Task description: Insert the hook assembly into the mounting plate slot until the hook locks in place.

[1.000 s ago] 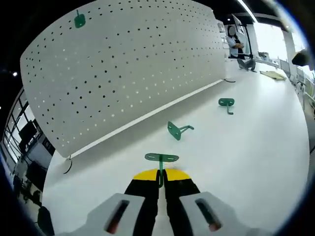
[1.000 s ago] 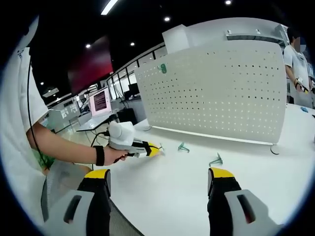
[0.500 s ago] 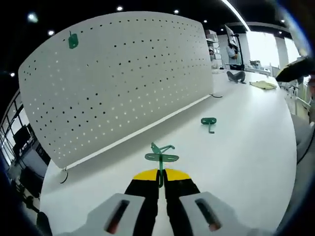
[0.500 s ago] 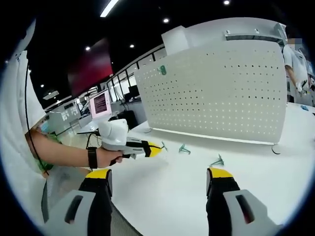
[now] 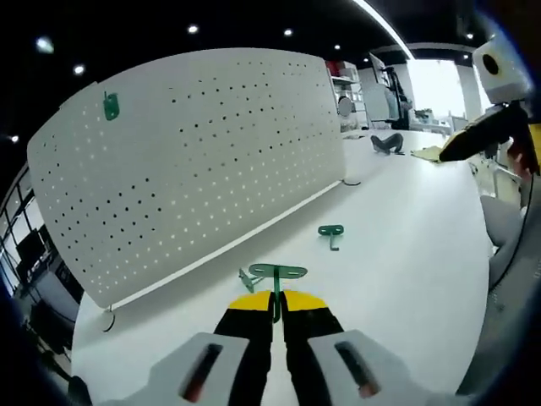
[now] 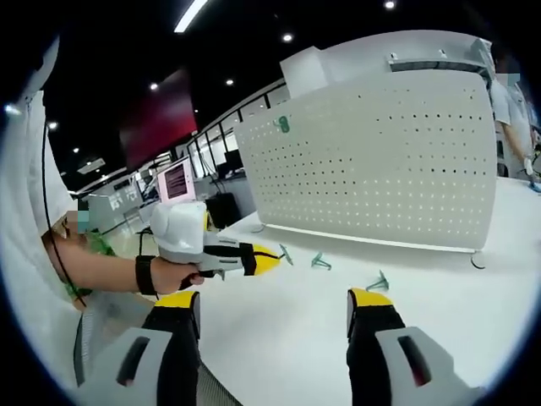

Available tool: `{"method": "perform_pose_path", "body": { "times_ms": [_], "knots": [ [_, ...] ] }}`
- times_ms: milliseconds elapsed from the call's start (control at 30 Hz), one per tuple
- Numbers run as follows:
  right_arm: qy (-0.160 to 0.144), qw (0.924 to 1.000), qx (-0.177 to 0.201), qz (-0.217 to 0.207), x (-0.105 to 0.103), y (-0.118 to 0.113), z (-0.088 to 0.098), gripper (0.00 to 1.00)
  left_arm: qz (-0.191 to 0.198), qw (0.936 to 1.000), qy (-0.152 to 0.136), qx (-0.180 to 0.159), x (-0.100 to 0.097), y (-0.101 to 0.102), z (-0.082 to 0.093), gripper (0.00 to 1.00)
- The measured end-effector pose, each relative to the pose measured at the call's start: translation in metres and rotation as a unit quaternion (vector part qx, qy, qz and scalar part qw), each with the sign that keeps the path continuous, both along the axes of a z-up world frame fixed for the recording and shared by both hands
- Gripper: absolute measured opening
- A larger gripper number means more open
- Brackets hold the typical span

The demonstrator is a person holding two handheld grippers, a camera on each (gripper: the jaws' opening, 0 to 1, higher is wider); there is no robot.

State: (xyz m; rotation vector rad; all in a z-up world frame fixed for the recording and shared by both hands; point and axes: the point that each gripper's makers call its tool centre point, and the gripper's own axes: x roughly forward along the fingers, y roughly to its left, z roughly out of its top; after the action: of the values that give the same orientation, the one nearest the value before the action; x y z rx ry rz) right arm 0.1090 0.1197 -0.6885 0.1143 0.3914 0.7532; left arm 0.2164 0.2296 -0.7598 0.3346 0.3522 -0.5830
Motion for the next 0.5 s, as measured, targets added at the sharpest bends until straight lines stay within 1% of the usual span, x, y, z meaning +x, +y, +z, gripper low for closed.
{"method": "perform_pose_path", "body": {
  "times_ms": [167,233,300,367,500],
  "knots": [
    [0.006,1.0,0.004,0.006,-0.001,0.004,0.0,0.68,-0.017,0.9997,-0.015,-0.003,-0.007,-0.008,0.013,0.03],
    [0.003,0.9999,0.005,0.008,-0.001,0.006,0.001,0.67,-0.02,0.9997,-0.012,-0.012,-0.01,-0.01,0.016,0.03],
    [0.002,0.9999,0.005,0.01,-0.001,0.007,0.003,0.67,-0.025,0.9995,-0.019,-0.006,-0.013,-0.012,0.02,0.03],
    [-0.001,0.9999,0.005,0.012,-0.001,0.008,0.004,0.66,-0.027,0.9994,-0.017,-0.012,-0.017,-0.014,0.023,0.03],
    [-0.007,0.9999,0.005,0.008,0.001,0.008,0.006,0.64,-0.034,0.999,-0.029,-0.004,-0.023,-0.018,0.03,0.03]
  ]
}}
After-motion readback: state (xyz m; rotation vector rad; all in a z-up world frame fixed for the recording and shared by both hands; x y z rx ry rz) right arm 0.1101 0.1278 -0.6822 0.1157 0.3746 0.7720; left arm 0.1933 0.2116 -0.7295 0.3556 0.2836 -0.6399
